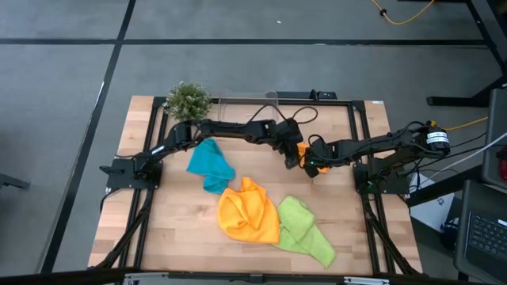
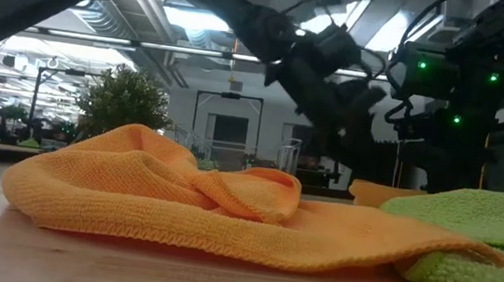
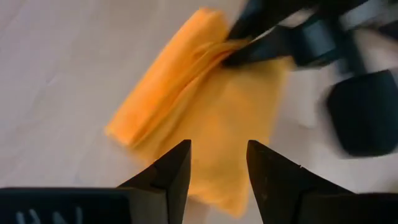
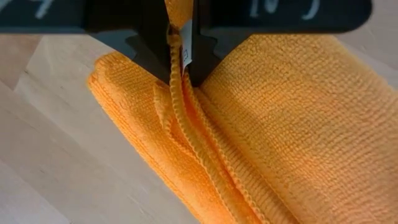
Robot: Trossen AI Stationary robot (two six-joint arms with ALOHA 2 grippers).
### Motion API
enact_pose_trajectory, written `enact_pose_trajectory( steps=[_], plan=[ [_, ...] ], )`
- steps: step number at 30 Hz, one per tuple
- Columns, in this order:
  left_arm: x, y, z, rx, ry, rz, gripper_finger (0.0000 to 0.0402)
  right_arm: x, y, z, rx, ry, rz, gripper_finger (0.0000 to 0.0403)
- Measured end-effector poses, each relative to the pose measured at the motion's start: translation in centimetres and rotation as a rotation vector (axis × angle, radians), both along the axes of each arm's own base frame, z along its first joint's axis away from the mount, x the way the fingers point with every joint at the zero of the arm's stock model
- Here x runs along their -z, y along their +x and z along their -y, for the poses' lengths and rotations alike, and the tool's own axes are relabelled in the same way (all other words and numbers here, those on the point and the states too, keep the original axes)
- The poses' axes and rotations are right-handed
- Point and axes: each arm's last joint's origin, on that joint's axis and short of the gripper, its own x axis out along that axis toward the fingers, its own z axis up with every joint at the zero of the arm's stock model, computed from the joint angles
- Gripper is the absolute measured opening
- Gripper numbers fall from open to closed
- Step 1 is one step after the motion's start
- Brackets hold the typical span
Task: Fold microfiber towels
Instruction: Fold the top orange microfiber cloth
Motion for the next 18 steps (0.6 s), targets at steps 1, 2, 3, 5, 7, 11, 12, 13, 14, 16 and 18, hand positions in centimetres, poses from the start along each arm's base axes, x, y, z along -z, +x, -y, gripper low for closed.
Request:
enact_pose_trajectory(
  steps=[1, 2, 3, 5, 7, 11, 12, 13, 14, 16, 18],
  plan=[
    [0.6, -0.2, -0.1, -0.021, -0.001, -0.015, 0.0147, 0.0, 0.0, 0.0, 0.0, 0.0, 0.0, 0.0048],
    [1.1, -0.4, -0.1, -0.037, -0.001, -0.026, 0.0147, 0.0, 0.0, 0.0, 0.0, 0.0, 0.0, 0.0048],
    [1.6, -0.6, -0.2, -0.041, -0.003, -0.031, 0.0147, 0.0, 0.0, 0.0, 0.0, 0.0, 0.0, 0.0048],
    [2.1, -0.6, -0.1, -0.041, -0.002, -0.021, 0.0147, 0.0, 0.0, 0.0, 0.0, 0.0, 0.001, 0.0048],
    [2.2, -0.5, 0.1, -0.046, 0.014, 0.009, 0.0147, 0.0, 0.0, 0.0, 0.0, 0.0, 0.001, 0.0048],
    [2.3, -0.3, 0.8, -0.084, 0.072, 0.007, 0.0147, 0.0, 0.0, 0.0, -0.001, 0.0, 0.0, 0.0048],
    [2.3, -0.3, 0.9, -0.094, 0.085, 0.006, 0.0147, 0.0, 0.0, 0.0, -0.002, 0.0, 0.0, 0.0048],
    [2.3, -0.2, 1.0, -0.104, 0.1, 0.005, 0.0147, 0.0, 0.0, 0.0, -0.002, 0.0, 0.0, 0.0048],
    [2.3, -0.2, 1.1, -0.109, 0.116, 0.003, 0.0147, 0.0, 0.0, 0.0, -0.002, 0.0, 0.001, 0.0048],
    [2.4, -0.2, 1.0, -0.117, 0.153, -0.002, 0.0147, 0.0, 0.1, 0.0, -0.003, 0.0, 0.005, 0.0048],
    [2.8, -0.2, 0.9, -0.125, 0.161, -0.01, 0.0147, 0.0, 0.1, 0.0, -0.005, -0.001, 0.006, 0.0048]
  ],
)
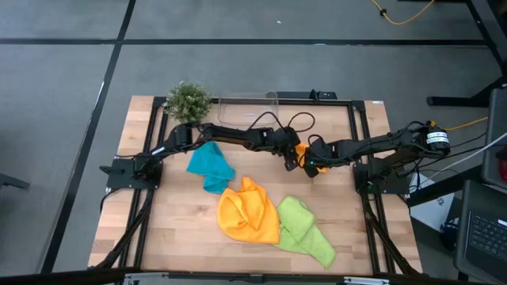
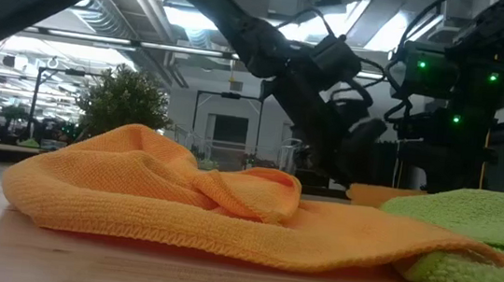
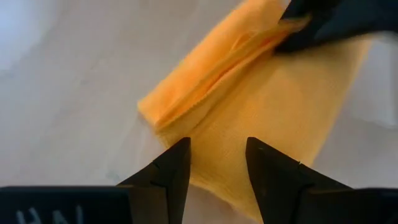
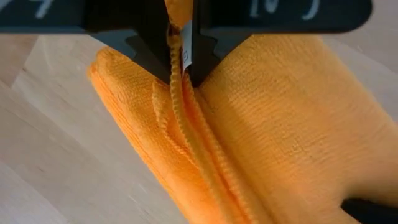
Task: Fold microfiber towels
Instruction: Fold the top orange microfiber cloth
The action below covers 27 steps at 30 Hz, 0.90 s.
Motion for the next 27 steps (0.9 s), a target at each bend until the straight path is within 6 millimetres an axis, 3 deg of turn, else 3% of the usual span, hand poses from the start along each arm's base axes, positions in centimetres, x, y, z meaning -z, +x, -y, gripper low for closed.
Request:
enact_pose_trajectory(
  steps=[4, 19, 27],
  plan=[
    [1.4, 0.2, -0.2, -0.012, -0.011, -0.006, 0.0147, 0.0, 0.0, 0.0, -0.002, 0.0, 0.001, 0.0048],
    [1.2, 0.3, 0.0, -0.022, -0.013, 0.011, 0.0147, 0.0, -0.1, -0.1, -0.03, 0.05, -0.019, 0.0054],
    [1.2, 0.3, 0.0, -0.02, -0.014, 0.008, 0.0147, 0.0, -0.2, -0.1, -0.055, 0.04, -0.038, 0.0143]
  ],
)
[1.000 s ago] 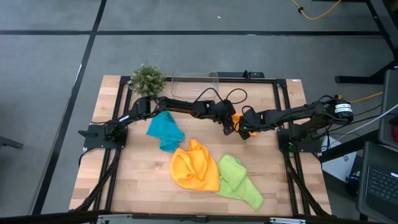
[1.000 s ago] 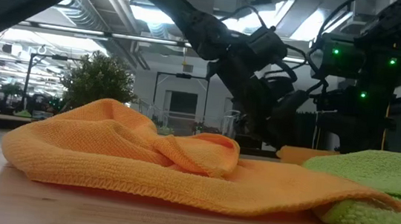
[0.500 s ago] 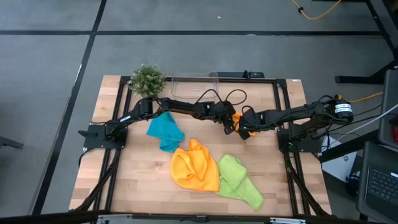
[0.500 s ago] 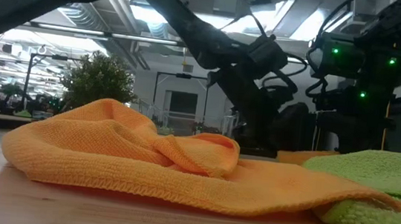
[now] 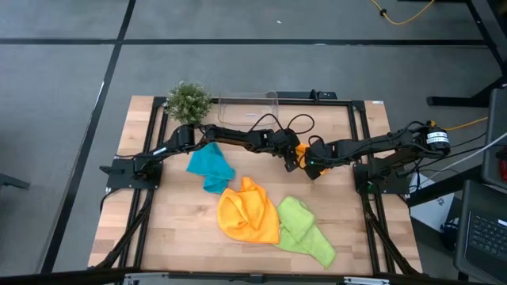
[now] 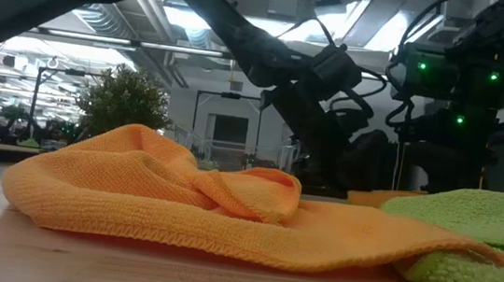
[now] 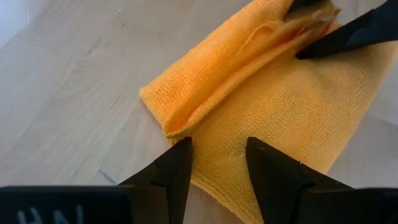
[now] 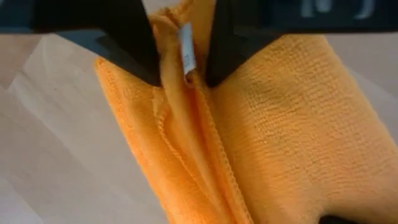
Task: Fold microfiber towels
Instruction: Fold the top orange microfiber cloth
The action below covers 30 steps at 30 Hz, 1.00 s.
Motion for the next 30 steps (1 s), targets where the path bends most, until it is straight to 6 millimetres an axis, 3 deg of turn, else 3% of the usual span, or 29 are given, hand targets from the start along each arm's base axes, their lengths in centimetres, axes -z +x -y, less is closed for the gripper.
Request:
enact_pose_trajectory(
  steps=[7, 12, 18, 24, 30],
  plan=[
    [0.0, 0.0, 0.0, 0.0, 0.0, -0.001, 0.0147, -2.5, 0.7, 0.3, 0.025, -0.095, -0.067, 0.0223],
    [0.0, 0.0, 0.0, 0.0, 0.0, -0.001, 0.0147, -5.6, 1.7, 0.6, 0.018, -0.151, -0.093, 0.0231],
    [0.0, 0.0, 0.0, 0.0, 0.0, 0.0, 0.0147, -8.0, 3.0, 0.3, -0.035, 0.004, -0.024, 0.0232],
    [0.0, 0.0, 0.0, 0.0, 0.0, 0.0, 0.0147, -7.7, 3.5, -0.7, -0.162, 0.292, 0.045, 0.0232],
    [0.0, 0.0, 0.0, 0.0, 0.0, 0.0, 0.0147, -6.0, 3.3, -1.1, -0.194, 0.26, 0.052, 0.0232]
  ],
)
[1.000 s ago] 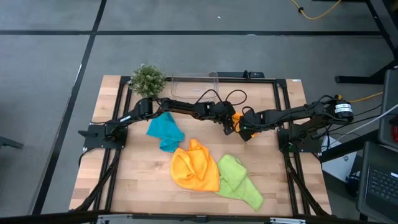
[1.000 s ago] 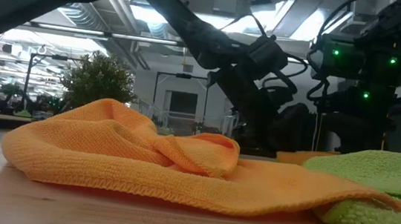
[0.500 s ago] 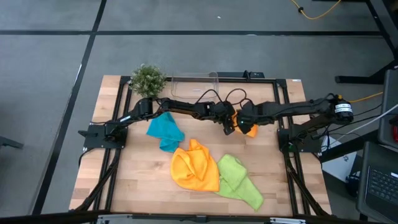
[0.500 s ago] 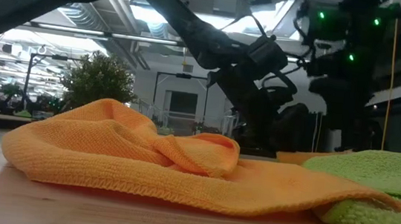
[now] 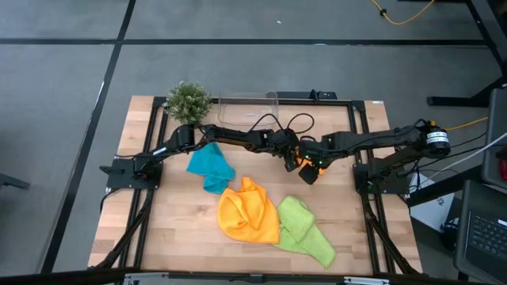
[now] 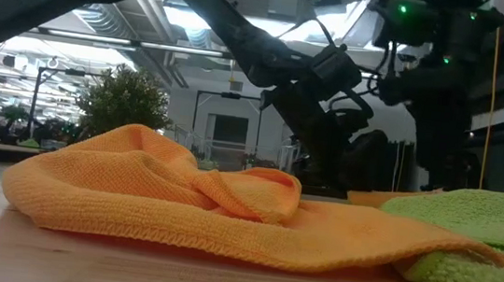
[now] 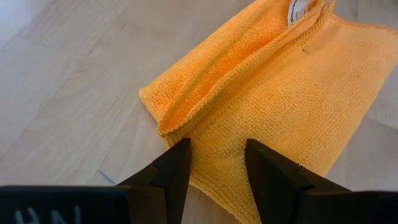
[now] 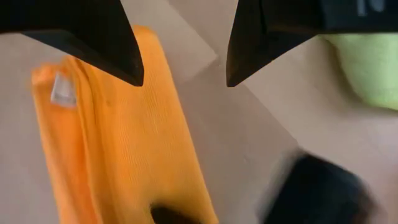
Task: Fold microfiber towels
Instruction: Fold the top orange microfiber cloth
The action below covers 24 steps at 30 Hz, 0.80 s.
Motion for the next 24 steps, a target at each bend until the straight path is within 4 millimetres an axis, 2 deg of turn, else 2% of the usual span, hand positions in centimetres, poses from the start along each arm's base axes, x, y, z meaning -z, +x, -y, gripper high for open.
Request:
enact_pose_trajectory(
  steps=[5, 8, 11, 13, 18, 24],
  plan=[
    [0.0, 0.0, 0.0, 0.0, 0.0, 0.0, 0.0147, 0.9, -2.6, 0.5, 0.013, 0.046, -0.09, 0.0232],
    [0.0, 0.0, 0.0, -0.003, -0.003, 0.001, 0.0147, 0.7, -3.6, 1.1, 0.051, 0.037, -0.009, 0.0232],
    [0.0, 0.0, 0.0, -0.003, -0.004, 0.001, 0.0147, 0.7, -3.1, 1.4, 0.059, 0.015, 0.159, 0.0232],
    [0.0, 0.0, 0.0, -0.003, -0.004, 0.001, 0.0147, 1.3, -2.8, 1.4, 0.038, -0.004, 0.209, 0.0232],
    [0.0, 0.0, 0.0, -0.003, -0.004, 0.002, 0.0147, 3.4, -2.9, 1.9, 0.014, -0.094, 0.195, 0.0232],
    [0.0, 0.0, 0.0, -0.003, -0.005, 0.002, 0.0147, 4.1, -3.5, 2.9, 0.056, -0.157, 0.165, 0.0232]
  ],
)
